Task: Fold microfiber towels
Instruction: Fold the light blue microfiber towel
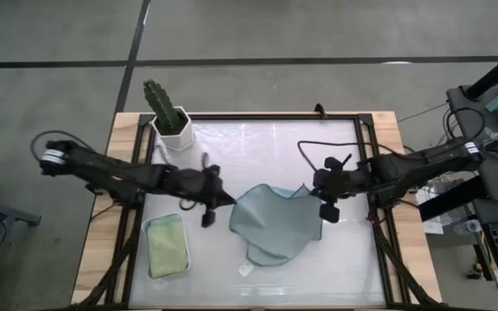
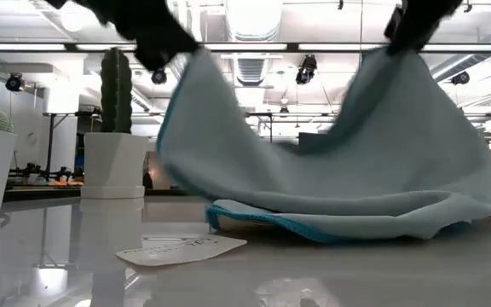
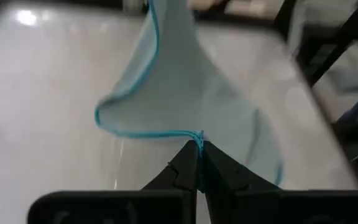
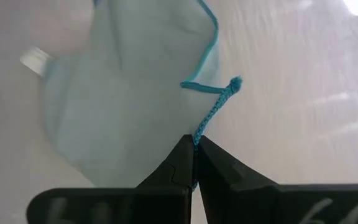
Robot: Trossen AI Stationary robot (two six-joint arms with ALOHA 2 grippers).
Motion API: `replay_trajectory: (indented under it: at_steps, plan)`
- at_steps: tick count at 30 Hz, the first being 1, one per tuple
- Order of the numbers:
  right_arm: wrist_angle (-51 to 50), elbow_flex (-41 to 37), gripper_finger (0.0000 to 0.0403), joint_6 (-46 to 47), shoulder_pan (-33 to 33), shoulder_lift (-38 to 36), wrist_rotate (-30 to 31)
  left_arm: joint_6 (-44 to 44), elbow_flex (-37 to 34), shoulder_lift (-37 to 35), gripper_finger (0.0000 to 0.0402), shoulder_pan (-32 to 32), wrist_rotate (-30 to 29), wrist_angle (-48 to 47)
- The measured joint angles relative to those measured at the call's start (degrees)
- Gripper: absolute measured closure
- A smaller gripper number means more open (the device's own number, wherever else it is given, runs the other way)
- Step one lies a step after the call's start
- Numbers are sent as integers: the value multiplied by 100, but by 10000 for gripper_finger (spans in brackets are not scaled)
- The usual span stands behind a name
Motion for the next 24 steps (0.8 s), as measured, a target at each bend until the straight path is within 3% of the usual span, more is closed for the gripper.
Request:
replay_trajectory:
  at_steps: [10, 17, 22, 24]
  plan:
    - [-5, 759, 394, -352, 164, -451, 164, 765, 0, -1833, 401, -7, -12, 134]
    - [-44, 1033, 394, -720, 144, -678, 1322, 1319, 2, -2644, 401, 19, -511, 18]
    - [27, 1087, 394, -1244, -44, -666, 2756, 2007, 110, -2980, 402, 285, -1349, -121]
    - [182, 1087, 394, -1575, -124, -673, 2915, 2244, 185, -3085, 402, 422, -1504, -212]
